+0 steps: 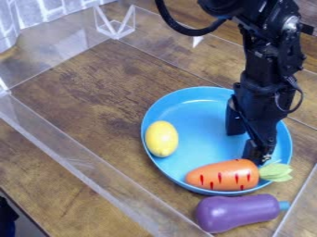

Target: Move the carrot to the left side

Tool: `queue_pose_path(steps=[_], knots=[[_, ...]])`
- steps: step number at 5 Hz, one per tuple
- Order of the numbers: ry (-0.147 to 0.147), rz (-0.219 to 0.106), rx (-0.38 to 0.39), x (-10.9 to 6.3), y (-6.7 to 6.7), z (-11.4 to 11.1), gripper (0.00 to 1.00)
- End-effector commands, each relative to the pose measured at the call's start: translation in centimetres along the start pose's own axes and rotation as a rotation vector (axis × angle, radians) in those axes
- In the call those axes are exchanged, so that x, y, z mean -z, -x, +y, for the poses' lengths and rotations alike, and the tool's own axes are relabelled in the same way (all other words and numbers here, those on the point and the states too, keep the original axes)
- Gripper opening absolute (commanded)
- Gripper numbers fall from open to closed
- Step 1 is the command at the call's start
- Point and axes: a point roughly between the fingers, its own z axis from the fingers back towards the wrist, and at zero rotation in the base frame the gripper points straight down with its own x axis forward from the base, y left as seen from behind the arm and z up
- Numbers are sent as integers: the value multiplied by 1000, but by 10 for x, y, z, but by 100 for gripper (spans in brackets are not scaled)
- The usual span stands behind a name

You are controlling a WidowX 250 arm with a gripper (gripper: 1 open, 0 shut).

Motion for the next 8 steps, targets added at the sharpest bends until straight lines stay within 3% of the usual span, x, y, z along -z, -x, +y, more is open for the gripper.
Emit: queue_pose_path(steps=[1,3,6,8], knots=[[39,22,40,13,-6,-24,100],[53,27,61,14,-11,-23,100],[75,32,80,12,7,-5,100],[78,35,-45,10,2,-15,100]])
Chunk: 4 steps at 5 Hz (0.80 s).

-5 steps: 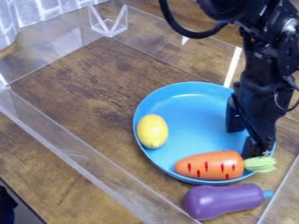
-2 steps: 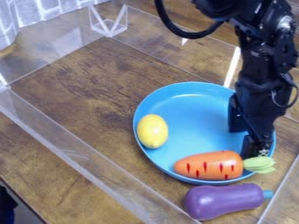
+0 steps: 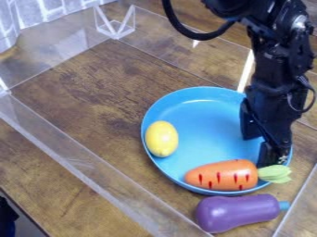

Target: Move the carrot to the left side

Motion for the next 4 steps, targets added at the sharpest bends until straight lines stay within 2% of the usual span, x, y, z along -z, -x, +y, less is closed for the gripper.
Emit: queue_pose_path(steps=[1,4], knots=[[26,38,-58,9,1,-3,100],[39,46,-124,15,-13,0,100]])
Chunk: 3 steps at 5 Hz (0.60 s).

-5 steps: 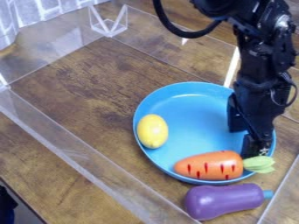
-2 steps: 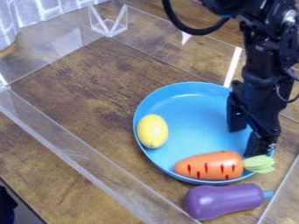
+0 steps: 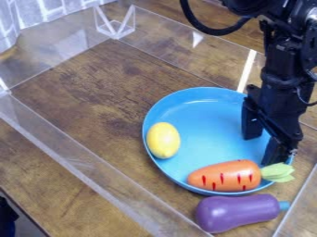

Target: Move the carrot to the left side

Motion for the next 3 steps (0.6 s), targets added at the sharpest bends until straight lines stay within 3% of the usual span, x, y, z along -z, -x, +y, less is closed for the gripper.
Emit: queue_pose_path(steps=[1,3], knots=[[46,43,-61,14,12,-7,100],[87,62,-136,11,23,-6,100]])
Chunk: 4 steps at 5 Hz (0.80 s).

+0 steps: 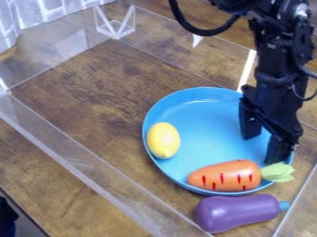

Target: Move the carrot to the left side

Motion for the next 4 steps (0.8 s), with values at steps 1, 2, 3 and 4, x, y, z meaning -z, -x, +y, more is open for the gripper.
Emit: queue_pose_path(steps=[1,2,3,4], knots=[[38,66,-66,11,15,0,100],[57,100,-17,11,23,-3,100],[75,137,35,12,32,-5,100],[93,170,74,13,41,-7,100]])
